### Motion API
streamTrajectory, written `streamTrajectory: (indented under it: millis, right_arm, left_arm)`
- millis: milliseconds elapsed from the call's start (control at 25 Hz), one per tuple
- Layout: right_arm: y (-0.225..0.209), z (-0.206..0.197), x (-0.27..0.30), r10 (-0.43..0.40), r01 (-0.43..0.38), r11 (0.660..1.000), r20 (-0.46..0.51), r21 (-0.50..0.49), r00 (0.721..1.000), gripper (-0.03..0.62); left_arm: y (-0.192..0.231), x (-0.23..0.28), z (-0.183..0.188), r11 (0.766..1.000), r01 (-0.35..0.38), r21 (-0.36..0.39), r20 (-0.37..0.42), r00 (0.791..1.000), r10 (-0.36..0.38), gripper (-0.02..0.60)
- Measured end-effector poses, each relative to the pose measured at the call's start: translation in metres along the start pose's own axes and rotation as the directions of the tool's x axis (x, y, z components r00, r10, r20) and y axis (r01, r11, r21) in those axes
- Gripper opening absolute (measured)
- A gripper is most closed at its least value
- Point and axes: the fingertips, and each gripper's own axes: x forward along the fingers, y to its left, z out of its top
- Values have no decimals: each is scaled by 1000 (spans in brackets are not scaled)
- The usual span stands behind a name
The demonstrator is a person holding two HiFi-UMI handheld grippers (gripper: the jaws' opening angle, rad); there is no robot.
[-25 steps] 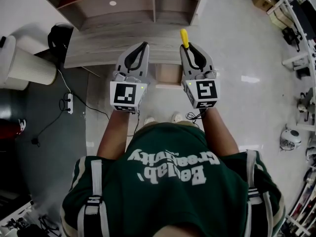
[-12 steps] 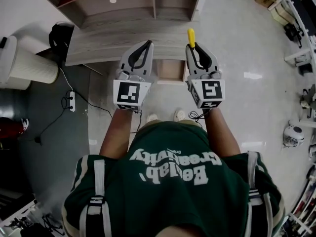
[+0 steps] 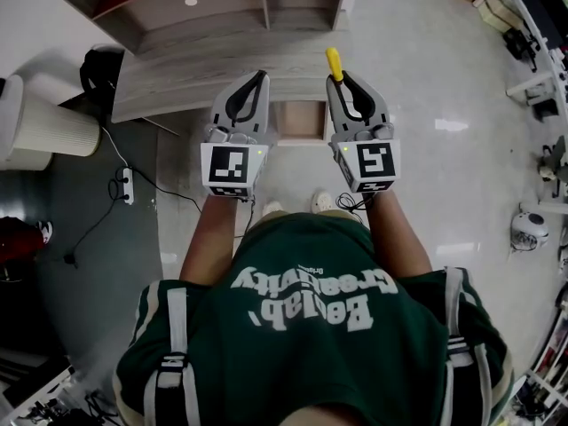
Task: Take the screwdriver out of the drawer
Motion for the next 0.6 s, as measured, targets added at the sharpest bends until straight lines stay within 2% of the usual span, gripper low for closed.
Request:
streamTrajectory:
  millis: [200,440,600]
  right_arm:
    - [6,3,-6,-2,2,999,11,-49,1000,84]
    - [9,3,-4,-6,6,1000,13,-22,1000,85]
    - [24,-8,-11,2,-3,1000,-16,-8,1000,84]
  left_arm:
    - [-1,-4,0,1000,3,7,-1,1000,-3,17]
    - [0,-6,0,1000,12,0,-1,1000,-12,17]
    - [-3,-20,-12,1000,20,-7,-29,999,-20,17]
